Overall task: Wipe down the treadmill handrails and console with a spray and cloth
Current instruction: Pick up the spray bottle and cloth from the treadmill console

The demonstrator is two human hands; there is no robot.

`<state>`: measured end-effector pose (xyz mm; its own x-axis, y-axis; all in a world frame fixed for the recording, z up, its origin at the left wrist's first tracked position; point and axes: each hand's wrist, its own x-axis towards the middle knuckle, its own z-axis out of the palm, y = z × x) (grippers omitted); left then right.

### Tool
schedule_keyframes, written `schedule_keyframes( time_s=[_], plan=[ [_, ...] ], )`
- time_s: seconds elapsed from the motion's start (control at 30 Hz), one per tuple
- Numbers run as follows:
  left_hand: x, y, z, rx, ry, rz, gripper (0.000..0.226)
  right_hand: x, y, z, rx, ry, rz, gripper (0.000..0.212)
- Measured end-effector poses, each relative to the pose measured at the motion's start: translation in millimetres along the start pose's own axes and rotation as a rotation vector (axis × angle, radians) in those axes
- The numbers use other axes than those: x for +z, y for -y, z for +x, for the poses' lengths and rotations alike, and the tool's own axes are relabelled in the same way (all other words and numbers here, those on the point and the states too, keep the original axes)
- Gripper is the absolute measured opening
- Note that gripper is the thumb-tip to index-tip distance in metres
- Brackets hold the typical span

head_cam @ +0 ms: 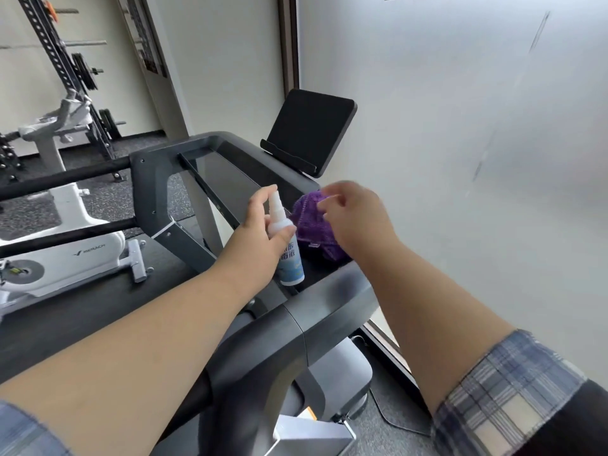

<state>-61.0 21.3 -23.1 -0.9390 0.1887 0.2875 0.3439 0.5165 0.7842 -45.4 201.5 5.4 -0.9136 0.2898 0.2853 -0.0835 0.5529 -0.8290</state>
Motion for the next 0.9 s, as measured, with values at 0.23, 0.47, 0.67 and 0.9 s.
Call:
schedule_keyframes(
  time_s=[0.23, 0.47, 0.67, 0.9],
  plan=[
    [19, -14, 4, 0.1, 0.012, 0.172, 0.062, -28, -46, 42, 0.502, 0.168, -0.372, 0.09],
    [29, -18, -1, 0.161, -0.002, 0.189, 0.077, -13, -36, 39, 0.242, 0.042, -0.16, 0.023],
    [34, -18, 2, 0.111, 0.055, 0.214, 0.097, 16, -12, 12, 0.191, 0.044, 0.164, 0.009],
    [-16, -27, -10, 0.179, 0.071, 0.263, 0.093, 34, 29, -11, 0.605, 0.053, 0.843, 0.008]
  ],
)
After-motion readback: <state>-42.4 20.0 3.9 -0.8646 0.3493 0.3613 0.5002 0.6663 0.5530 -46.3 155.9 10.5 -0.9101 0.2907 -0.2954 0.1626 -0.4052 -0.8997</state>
